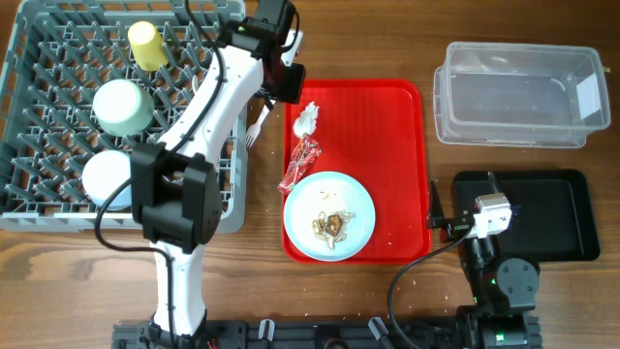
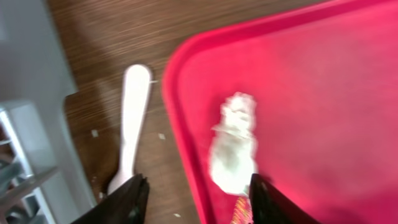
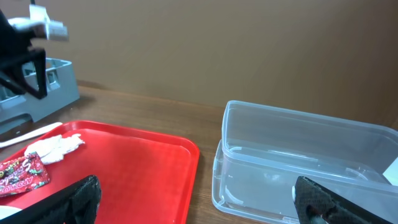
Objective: Sort waste into correct bins and load items into the dishwasher rack
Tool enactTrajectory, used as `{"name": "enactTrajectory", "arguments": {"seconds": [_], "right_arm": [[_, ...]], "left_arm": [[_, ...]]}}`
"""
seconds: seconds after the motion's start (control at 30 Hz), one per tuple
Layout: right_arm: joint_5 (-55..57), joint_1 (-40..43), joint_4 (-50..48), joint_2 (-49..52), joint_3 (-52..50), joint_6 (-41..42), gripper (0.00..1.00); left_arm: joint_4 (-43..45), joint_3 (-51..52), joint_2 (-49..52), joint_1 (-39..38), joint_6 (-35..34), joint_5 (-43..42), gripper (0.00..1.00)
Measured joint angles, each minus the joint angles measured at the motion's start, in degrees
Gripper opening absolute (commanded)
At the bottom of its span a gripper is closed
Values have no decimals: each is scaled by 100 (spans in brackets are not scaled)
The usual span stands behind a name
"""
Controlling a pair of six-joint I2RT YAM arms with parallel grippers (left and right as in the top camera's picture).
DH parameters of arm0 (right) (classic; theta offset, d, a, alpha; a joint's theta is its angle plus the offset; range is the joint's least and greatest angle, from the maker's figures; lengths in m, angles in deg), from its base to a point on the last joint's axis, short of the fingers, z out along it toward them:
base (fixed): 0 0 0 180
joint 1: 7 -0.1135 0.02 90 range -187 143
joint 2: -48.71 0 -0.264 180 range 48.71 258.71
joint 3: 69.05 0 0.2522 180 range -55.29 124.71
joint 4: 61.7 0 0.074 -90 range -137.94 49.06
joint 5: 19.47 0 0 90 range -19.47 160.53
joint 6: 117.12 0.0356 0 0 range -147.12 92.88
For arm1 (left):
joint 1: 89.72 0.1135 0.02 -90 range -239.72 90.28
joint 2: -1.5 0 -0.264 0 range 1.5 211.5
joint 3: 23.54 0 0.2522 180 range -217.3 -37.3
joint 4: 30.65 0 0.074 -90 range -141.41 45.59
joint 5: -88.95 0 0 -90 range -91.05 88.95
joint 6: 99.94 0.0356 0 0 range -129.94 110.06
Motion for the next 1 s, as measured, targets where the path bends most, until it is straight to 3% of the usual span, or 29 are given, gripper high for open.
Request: {"name": "enactTrajectory", "arguments": {"seconds": [0.3,0.73,0.87,1.0], "right_arm": [[0,2,0,0,0,0,100],[0,0,0,0,0,0,100],[0,2,0,0,0,0,100],[0,2,0,0,0,-2,100]], "left_arm": [[186,0,870,22,-345,1231,45],[262,-17,1270,31,-382,1460,46],[356,-17,1285,33,-409,1408,17],[382,-28,1303,57,-422,1051,9]]}}
